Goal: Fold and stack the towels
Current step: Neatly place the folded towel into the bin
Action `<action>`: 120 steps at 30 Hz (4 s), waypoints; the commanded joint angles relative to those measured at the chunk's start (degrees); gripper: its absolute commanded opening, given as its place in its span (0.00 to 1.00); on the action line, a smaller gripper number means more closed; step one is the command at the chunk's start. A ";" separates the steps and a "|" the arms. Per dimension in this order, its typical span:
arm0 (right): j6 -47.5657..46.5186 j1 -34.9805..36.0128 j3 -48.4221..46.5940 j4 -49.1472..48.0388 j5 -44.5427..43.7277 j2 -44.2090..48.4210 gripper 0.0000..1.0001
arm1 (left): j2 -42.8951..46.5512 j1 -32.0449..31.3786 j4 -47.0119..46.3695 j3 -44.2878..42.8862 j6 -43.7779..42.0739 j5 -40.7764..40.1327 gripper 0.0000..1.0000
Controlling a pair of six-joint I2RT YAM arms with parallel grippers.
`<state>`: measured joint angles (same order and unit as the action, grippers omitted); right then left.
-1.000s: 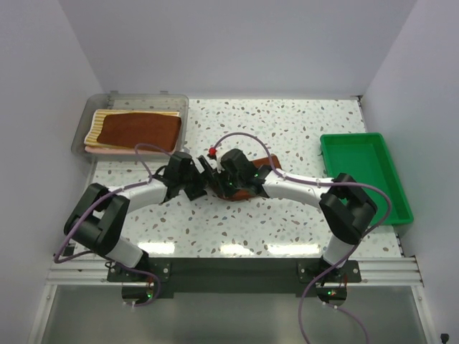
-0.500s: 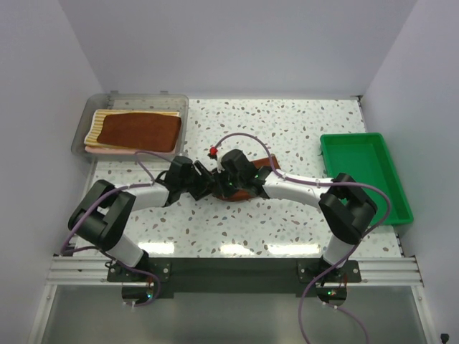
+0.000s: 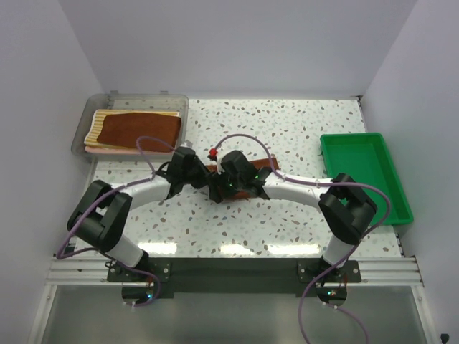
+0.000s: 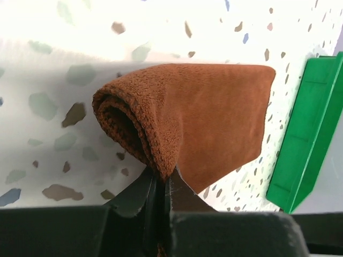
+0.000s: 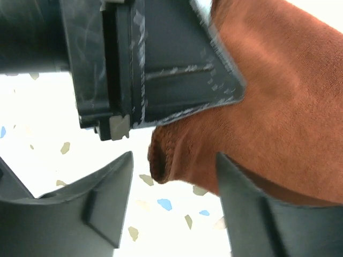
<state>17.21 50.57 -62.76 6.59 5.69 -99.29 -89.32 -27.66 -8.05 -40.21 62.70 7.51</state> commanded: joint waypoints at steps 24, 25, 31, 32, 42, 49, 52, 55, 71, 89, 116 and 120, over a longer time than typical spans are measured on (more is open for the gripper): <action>-14.13 -0.73 -3.06 24.87 -9.91 15.18 0.99 | -25.54 23.61 65.44 -80.81 -56.89 -16.73 0.00; -14.57 -0.73 -4.02 25.31 -10.17 14.65 0.99 | -26.86 23.97 65.62 -81.60 -57.85 -17.17 0.00; -15.81 -0.99 -5.61 26.63 -10.70 13.07 0.99 | -30.91 27.04 66.67 -85.38 -64.09 -17.87 0.00; -15.72 -1.00 -5.70 26.72 -10.62 12.89 0.99 | -31.26 27.65 66.50 -85.74 -64.54 -19.71 0.00; -15.72 -1.00 -9.30 28.74 -11.05 9.55 0.99 | -30.48 31.88 57.45 -85.04 -71.39 -19.81 0.00; -15.81 -0.91 -11.68 30.23 -12.02 7.62 0.98 | -30.21 33.19 55.17 -82.06 -75.09 -23.67 0.00; -16.07 -0.91 -12.30 30.67 -12.20 7.09 0.98 | -29.95 33.98 53.41 -81.44 -75.88 -23.77 0.00; -16.33 -1.00 -12.91 31.11 -12.28 6.74 0.98 | -30.47 34.51 53.05 -81.52 -76.49 -24.03 0.00; -16.86 -0.91 -14.93 32.34 -12.81 4.71 0.98 | -30.12 36.18 52.88 -80.64 -77.99 -27.81 0.00; -16.69 -1.00 -14.32 32.78 -12.29 4.54 0.98 | -33.55 36.71 48.14 -76.96 -77.73 -33.25 0.16; 6.25 -16.98 -7.12 39.89 -39.43 25.53 0.99 | 12.81 28.90 34.96 -36.29 -46.35 -19.11 1.00; 9.59 -20.15 -5.01 41.83 -45.58 33.27 0.99 | 26.01 26.78 33.63 -21.98 -43.54 -16.21 1.00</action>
<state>21.26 31.70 -68.75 45.36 -31.75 -71.07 -69.63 -0.91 30.04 -70.22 14.26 -12.71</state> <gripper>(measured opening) 0.986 0.997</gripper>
